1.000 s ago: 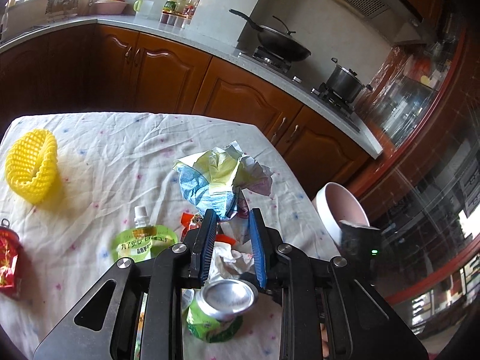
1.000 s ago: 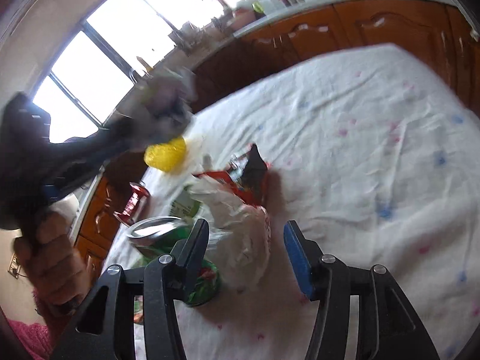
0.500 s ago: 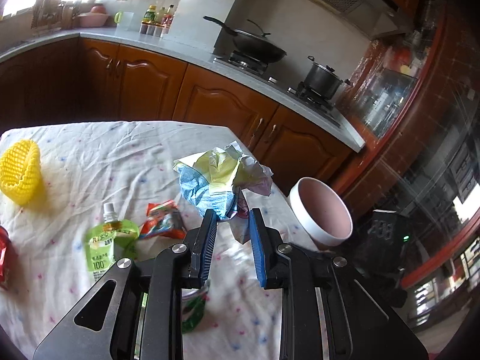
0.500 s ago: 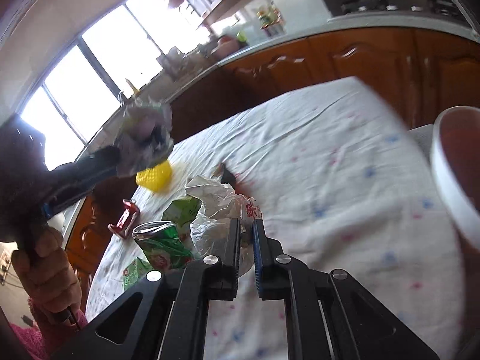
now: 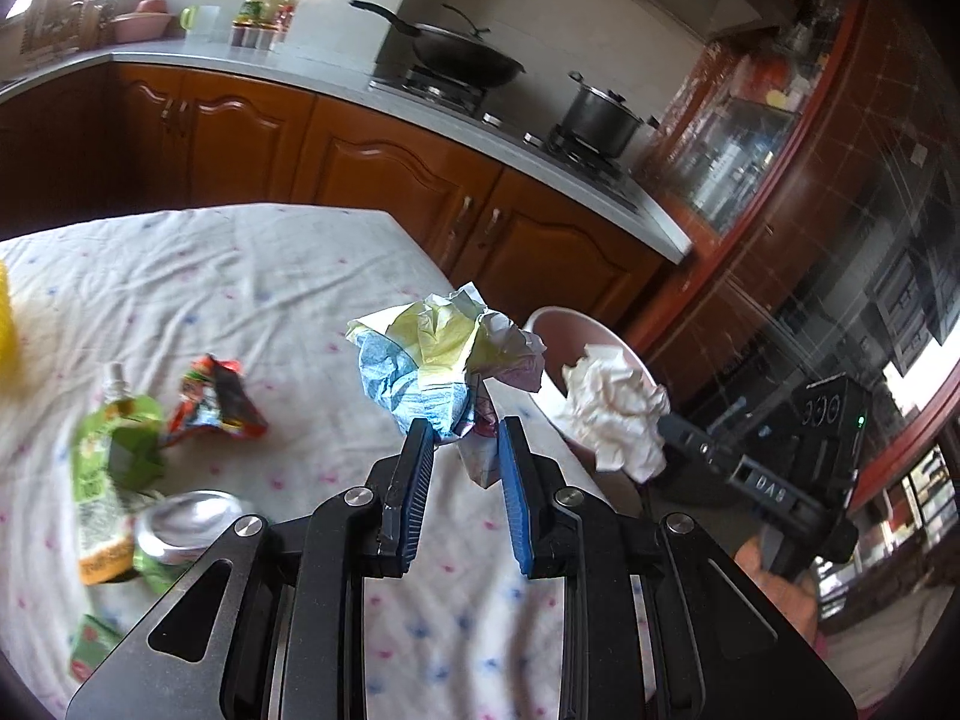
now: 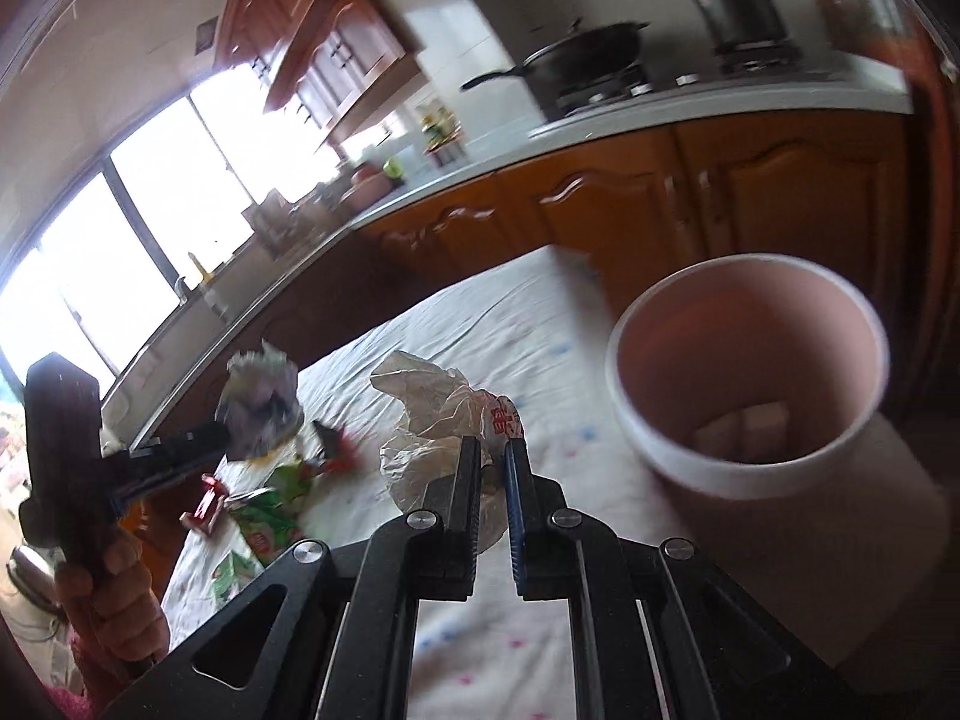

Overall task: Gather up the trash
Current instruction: 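Carry the wrapper and tissue toward the pink bin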

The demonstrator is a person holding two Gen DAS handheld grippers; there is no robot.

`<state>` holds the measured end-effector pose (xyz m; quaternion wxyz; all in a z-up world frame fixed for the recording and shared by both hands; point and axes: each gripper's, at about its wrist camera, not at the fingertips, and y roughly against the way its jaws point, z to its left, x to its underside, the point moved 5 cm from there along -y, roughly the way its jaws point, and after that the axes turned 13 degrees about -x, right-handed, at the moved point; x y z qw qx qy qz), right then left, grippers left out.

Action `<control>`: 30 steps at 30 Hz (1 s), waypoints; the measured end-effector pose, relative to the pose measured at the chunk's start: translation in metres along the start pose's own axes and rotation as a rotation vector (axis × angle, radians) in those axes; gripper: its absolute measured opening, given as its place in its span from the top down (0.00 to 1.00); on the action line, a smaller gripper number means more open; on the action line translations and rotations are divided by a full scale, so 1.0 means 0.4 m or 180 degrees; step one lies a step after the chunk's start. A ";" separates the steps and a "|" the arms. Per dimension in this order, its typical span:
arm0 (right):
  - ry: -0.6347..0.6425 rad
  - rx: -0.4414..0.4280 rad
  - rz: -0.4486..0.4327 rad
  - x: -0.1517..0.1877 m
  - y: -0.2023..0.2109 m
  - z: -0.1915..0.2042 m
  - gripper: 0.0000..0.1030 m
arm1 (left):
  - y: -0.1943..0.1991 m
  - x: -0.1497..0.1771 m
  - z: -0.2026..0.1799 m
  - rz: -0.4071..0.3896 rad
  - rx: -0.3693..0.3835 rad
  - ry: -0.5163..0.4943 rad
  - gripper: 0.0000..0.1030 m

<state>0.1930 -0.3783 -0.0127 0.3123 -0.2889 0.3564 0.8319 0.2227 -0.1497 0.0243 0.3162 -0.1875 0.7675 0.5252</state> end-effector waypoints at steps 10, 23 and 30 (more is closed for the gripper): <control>-0.0071 0.0305 -0.0245 -0.028 0.095 -0.083 0.92 | -0.059 0.016 -0.124 0.0159 0.0108 -0.0260 0.80; -0.0157 0.0462 -0.0362 -0.045 0.141 -0.157 0.92 | -0.158 0.002 -0.242 0.0311 0.0138 -0.0516 0.80; -0.0134 0.0594 -0.0393 -0.069 0.150 -0.192 0.92 | -0.207 -0.032 -0.290 0.0319 0.0142 -0.0567 0.80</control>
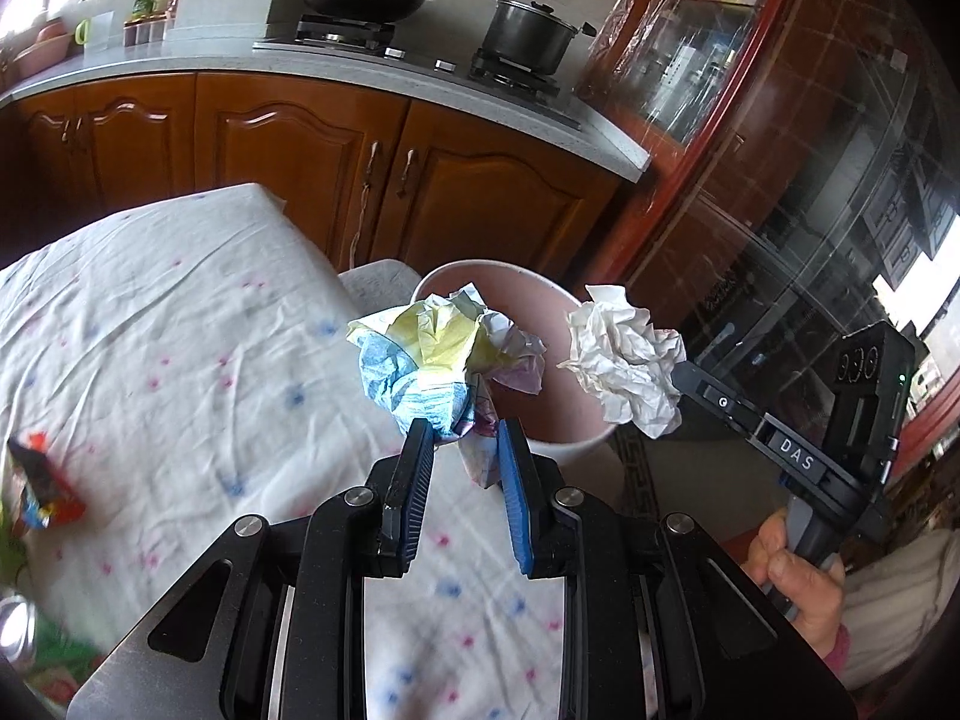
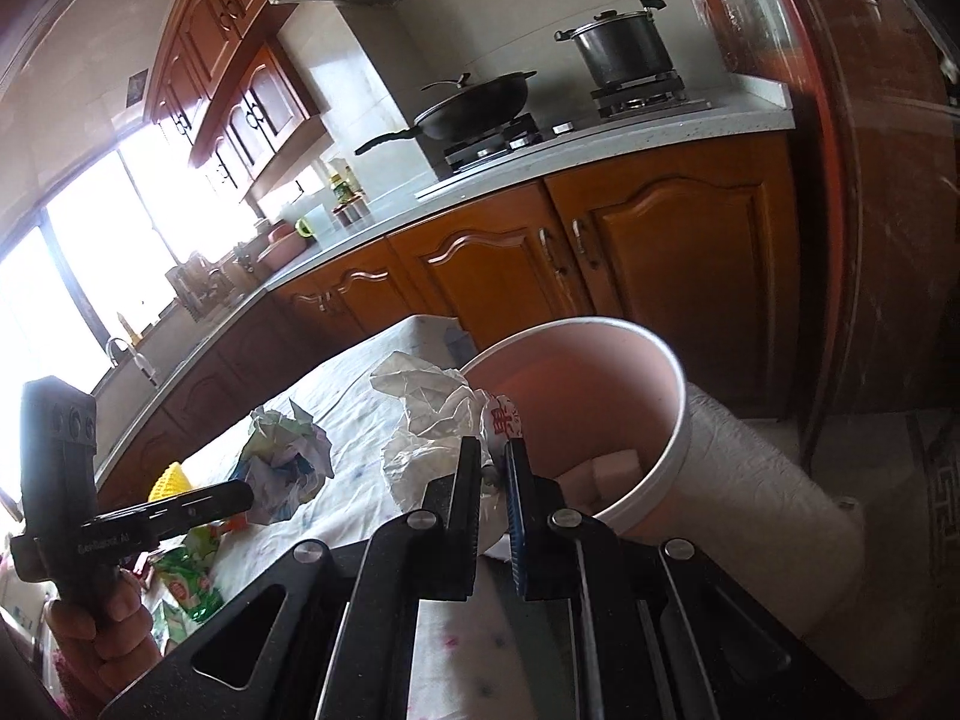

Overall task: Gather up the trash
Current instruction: 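Carry the wrapper and tissue toward the pink bin, then open both tools over the pink bin to drop wrapper and tissue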

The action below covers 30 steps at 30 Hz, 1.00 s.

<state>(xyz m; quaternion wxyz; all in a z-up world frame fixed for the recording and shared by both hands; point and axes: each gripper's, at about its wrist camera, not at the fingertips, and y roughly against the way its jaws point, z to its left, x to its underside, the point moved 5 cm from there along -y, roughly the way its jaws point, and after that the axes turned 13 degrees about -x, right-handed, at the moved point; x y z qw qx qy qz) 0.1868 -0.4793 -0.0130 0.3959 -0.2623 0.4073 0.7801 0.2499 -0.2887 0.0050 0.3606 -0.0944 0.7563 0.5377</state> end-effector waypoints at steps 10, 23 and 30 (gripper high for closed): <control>0.0039 0.0251 0.0104 -0.038 -0.040 -0.058 0.92 | -0.119 -0.052 -0.060 0.0207 -0.0010 -0.0124 0.80; 0.0113 0.0481 0.0457 -0.068 -0.116 -0.130 0.92 | -0.254 -0.086 -0.111 0.0528 -0.0109 -0.0358 0.78; 0.0023 0.0502 0.0524 -0.066 -0.124 -0.157 0.87 | -0.277 -0.078 -0.114 0.0638 -0.0109 -0.0365 0.67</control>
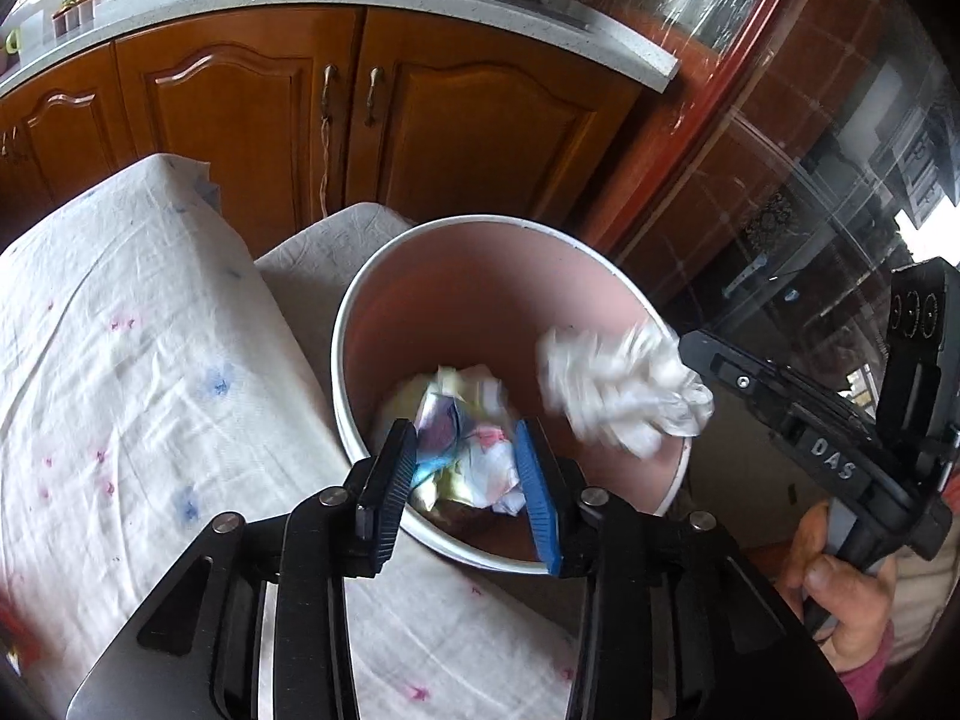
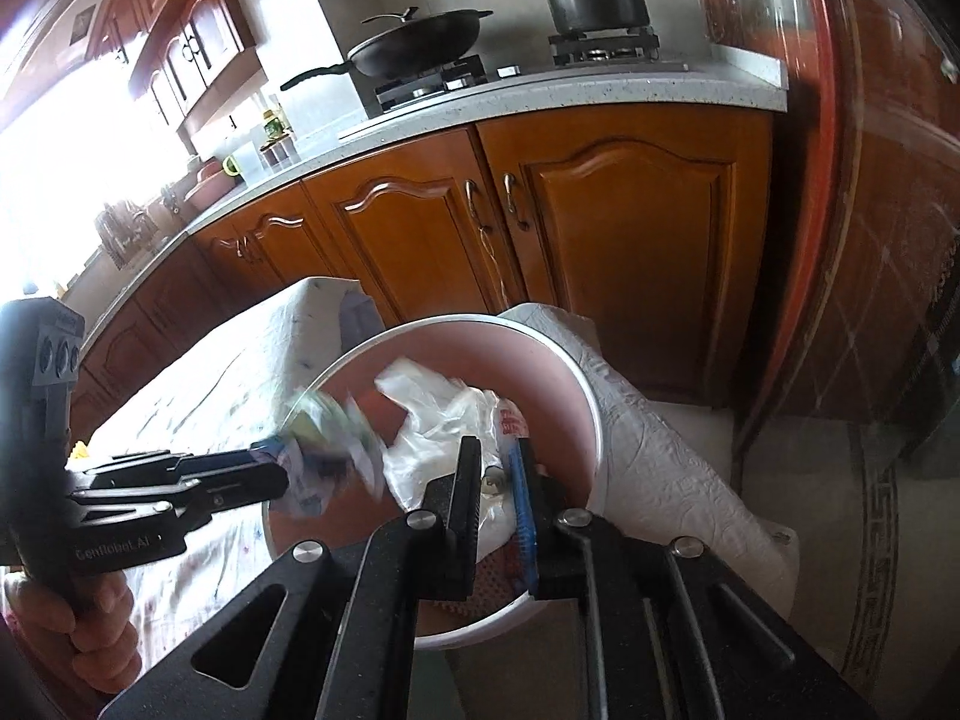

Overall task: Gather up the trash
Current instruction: 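Open both tools over the pink bin to drop wrapper and tissue, then move both tools back over the trash on the table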

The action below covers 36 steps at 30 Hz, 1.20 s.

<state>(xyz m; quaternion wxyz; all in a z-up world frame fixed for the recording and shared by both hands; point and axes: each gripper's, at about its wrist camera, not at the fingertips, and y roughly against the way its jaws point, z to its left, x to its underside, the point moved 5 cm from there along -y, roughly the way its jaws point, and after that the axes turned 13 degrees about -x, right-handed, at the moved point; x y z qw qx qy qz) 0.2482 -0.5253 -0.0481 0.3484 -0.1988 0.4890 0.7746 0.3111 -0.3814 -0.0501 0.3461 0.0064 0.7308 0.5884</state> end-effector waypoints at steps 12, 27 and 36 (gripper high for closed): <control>-0.0274 -0.0200 -0.0182 0.006 0.045 -0.014 0.51 | 0.048 0.038 0.028 -0.0114 -0.0022 0.0149 0.46; -0.0307 -0.0530 -0.0607 0.051 0.129 0.078 0.11 | 0.191 0.166 0.117 -0.0523 -0.0204 0.0528 0.24; -0.0094 -0.0681 -0.0601 0.102 0.148 0.182 0.10 | 0.283 0.265 0.203 -0.0703 -0.0299 0.0824 0.24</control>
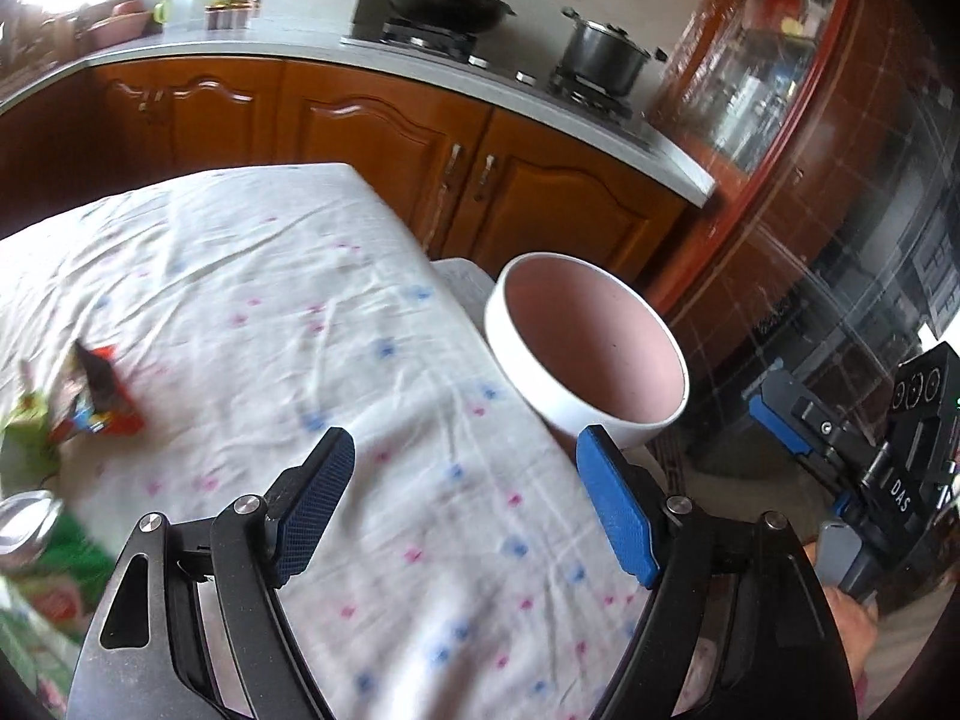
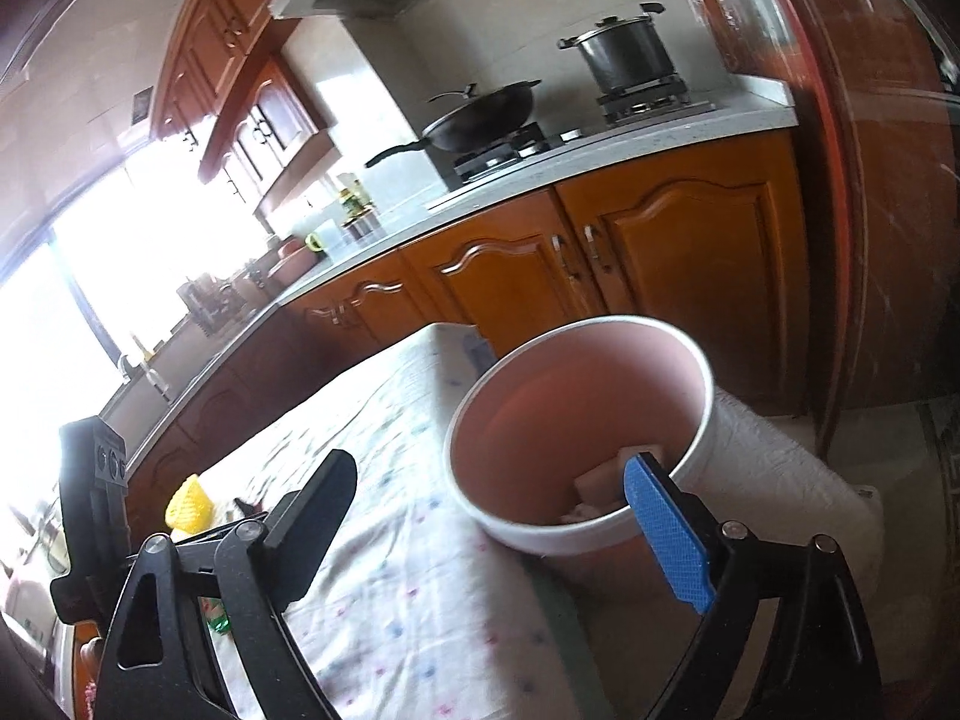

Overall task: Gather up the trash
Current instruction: 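Move both tools back over the trash on the table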

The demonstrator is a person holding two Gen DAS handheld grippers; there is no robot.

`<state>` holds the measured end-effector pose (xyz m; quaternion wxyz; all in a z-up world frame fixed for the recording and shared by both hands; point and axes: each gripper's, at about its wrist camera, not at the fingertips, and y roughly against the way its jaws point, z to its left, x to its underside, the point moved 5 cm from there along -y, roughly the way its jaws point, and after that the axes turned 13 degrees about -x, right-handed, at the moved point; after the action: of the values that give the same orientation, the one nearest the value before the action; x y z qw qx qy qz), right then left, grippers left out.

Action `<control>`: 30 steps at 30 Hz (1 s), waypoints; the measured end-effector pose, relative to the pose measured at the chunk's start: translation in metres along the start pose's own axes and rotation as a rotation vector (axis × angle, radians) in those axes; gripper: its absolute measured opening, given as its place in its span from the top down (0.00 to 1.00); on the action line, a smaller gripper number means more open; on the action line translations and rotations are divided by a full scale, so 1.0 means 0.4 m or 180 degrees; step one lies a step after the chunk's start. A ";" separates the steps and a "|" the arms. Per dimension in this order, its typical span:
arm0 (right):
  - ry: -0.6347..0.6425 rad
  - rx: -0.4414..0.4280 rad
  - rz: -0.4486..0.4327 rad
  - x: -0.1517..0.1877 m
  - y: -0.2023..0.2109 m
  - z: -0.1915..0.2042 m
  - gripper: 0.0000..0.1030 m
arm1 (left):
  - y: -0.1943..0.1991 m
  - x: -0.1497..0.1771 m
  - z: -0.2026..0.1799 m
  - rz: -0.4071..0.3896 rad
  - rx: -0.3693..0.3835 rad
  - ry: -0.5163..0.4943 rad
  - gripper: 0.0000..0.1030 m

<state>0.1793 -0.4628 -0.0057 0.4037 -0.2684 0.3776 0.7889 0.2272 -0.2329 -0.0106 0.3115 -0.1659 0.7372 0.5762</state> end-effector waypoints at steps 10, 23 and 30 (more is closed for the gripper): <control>0.0028 -0.0203 0.0150 0.067 -0.033 0.077 0.10 | 0.099 0.048 0.107 -0.0173 -0.0148 0.0218 0.24; 0.0088 -0.0438 0.0425 0.149 -0.110 0.173 0.10 | 0.169 0.100 0.244 -0.0262 -0.0295 0.0537 0.24; 0.0122 -0.0513 0.0523 0.168 -0.144 0.212 0.10 | 0.220 0.111 0.341 -0.0379 -0.0451 0.0726 0.24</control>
<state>0.1818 -0.3422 -0.0279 0.3075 -0.2833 0.3413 0.8418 0.1773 -0.0729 0.0070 0.2470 -0.2953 0.7141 0.5846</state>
